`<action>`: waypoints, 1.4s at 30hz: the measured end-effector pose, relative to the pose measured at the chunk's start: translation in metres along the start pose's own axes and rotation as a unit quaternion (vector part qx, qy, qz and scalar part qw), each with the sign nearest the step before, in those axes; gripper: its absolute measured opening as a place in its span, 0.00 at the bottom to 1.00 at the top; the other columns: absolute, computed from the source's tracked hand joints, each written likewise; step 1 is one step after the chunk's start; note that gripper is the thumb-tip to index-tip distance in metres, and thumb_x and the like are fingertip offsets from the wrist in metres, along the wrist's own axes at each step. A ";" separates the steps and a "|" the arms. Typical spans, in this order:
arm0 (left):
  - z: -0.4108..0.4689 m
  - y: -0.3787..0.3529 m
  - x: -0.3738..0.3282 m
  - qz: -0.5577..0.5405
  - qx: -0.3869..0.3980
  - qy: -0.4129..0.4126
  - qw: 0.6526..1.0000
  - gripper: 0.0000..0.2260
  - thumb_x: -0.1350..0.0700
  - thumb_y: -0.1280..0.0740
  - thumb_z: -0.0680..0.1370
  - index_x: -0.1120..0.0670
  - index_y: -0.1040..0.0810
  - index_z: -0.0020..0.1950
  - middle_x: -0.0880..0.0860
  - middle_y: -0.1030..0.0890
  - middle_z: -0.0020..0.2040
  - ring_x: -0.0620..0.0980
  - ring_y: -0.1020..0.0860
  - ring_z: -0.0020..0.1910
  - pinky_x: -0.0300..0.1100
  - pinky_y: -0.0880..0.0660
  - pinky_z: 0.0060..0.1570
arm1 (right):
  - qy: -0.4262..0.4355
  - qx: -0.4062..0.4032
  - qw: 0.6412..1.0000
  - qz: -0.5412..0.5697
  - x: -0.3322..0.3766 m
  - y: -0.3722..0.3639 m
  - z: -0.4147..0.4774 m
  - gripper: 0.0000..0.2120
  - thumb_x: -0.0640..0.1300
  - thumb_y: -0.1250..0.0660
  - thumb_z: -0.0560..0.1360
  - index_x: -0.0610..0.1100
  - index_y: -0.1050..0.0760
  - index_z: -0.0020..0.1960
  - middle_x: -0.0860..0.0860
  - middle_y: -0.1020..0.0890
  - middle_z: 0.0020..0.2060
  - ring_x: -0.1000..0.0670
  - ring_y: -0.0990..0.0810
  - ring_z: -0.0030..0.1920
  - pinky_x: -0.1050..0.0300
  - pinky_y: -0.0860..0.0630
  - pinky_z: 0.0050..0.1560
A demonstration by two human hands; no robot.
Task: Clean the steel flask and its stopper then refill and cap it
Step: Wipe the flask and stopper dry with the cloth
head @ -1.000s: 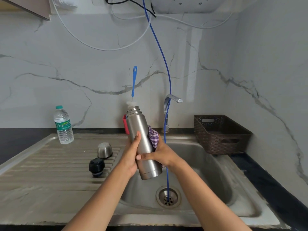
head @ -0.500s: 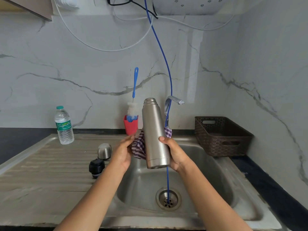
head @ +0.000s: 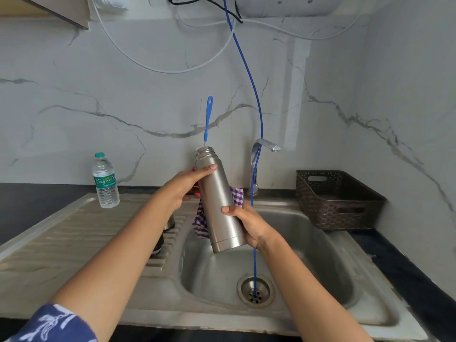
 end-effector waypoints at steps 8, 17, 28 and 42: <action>0.007 0.018 0.000 -0.062 -0.059 -0.028 0.996 0.21 0.43 0.28 0.70 0.55 0.25 0.55 0.50 0.22 0.47 0.44 0.25 0.46 0.41 0.34 0.45 | 0.005 -0.006 1.000 0.013 -0.002 -0.006 0.003 0.45 0.58 0.18 0.51 0.42 0.27 0.62 0.42 0.17 0.52 0.44 0.18 0.51 0.50 0.20 0.49; -0.012 0.097 -0.033 -0.128 -0.172 -0.083 0.973 0.15 0.46 0.25 0.67 0.51 0.25 0.46 0.50 0.20 0.49 0.50 0.23 0.51 0.47 0.28 0.57 | -0.098 -0.006 0.990 0.104 -0.021 -0.022 0.011 0.18 0.51 0.37 0.78 0.39 0.26 0.61 0.45 0.16 0.47 0.47 0.17 0.48 0.52 0.19 0.50; -0.053 0.246 -0.048 0.015 -0.343 -0.174 0.923 0.19 0.49 0.21 0.64 0.51 0.21 0.50 0.49 0.18 0.49 0.48 0.18 0.48 0.47 0.20 0.50 | -0.106 -0.083 0.948 0.289 -0.049 -0.050 0.045 0.17 0.46 0.35 0.78 0.36 0.26 0.61 0.39 0.17 0.52 0.41 0.18 0.51 0.44 0.20 0.50; -0.040 0.287 0.059 0.100 -0.400 -0.074 0.908 0.17 0.51 0.20 0.63 0.47 0.26 0.44 0.47 0.20 0.45 0.52 0.20 0.48 0.48 0.22 0.50 | -0.084 -0.115 0.937 0.320 -0.071 -0.063 0.050 0.07 0.41 0.38 0.79 0.39 0.24 0.53 0.43 0.15 0.43 0.43 0.17 0.47 0.47 0.19 0.48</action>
Point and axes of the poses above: each hand's wrist, its own z-axis towards the middle knuckle, its own y-axis out of the back of the hand, x = y × z, the point moved 8 cm from there along z, towards the middle knuckle
